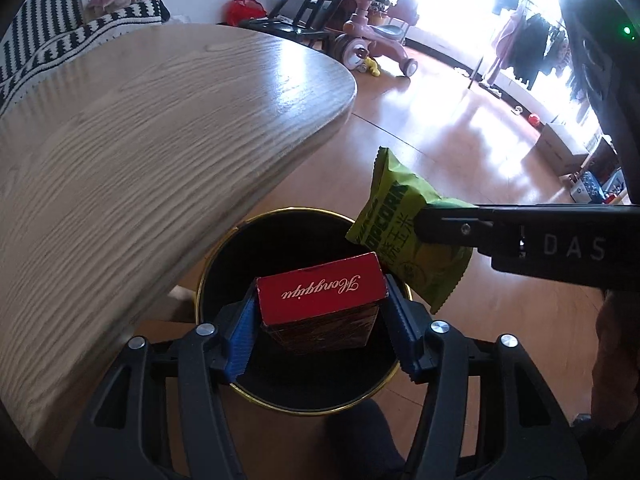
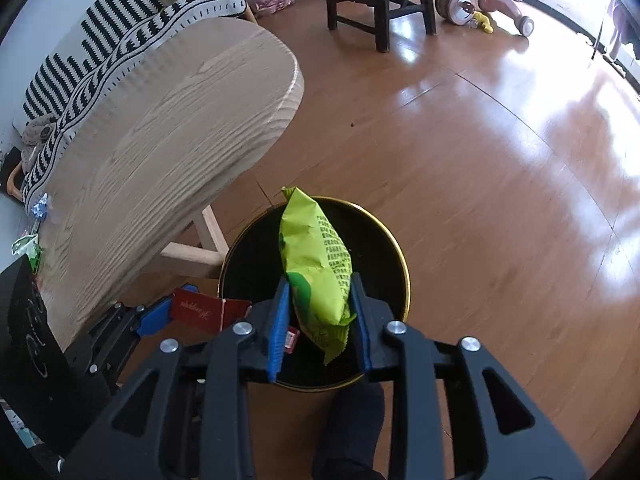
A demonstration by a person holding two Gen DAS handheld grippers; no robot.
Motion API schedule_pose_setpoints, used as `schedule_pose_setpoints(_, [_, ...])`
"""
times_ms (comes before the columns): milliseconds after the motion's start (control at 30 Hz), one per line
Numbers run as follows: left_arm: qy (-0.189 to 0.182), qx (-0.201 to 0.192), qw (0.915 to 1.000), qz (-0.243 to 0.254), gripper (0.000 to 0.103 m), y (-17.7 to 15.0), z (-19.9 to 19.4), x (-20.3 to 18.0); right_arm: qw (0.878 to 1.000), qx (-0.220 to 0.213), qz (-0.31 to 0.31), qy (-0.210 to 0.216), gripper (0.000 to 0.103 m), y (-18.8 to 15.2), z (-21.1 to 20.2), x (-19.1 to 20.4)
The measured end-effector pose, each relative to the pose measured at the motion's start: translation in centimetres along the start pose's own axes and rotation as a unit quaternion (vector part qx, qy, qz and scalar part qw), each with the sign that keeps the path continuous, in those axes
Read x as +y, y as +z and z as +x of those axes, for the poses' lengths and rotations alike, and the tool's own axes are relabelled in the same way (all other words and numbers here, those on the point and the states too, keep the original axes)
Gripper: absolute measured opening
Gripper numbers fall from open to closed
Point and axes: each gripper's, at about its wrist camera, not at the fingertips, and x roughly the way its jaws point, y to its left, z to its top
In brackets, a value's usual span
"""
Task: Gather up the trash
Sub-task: 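Carry the red box and popcorn bag with both tools over the trash bin, then open both tools to drop the box and bag into the bin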
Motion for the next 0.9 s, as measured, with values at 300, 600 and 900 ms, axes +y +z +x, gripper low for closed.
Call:
schedule_pose_setpoints(300, [-0.018,0.008,0.9997,0.013,0.086,-1.0,-0.9,-1.8,0.999,-0.037,0.040,-0.003,0.073,0.4,-2.6,-1.8])
schedule_pose_setpoints(600, [-0.028,-0.031,0.9990,0.012,0.092,-1.6,-11.2,0.3,0.991,-0.136,-0.013,-0.005,0.085,1.6,-8.7,4.3])
schedule_pose_setpoints(900, [0.151,-0.104,0.9796,-0.082,0.095,-5.1,-25.8,14.5,0.967,-0.160,-0.159,0.117,0.086,-0.1,-10.5,23.1])
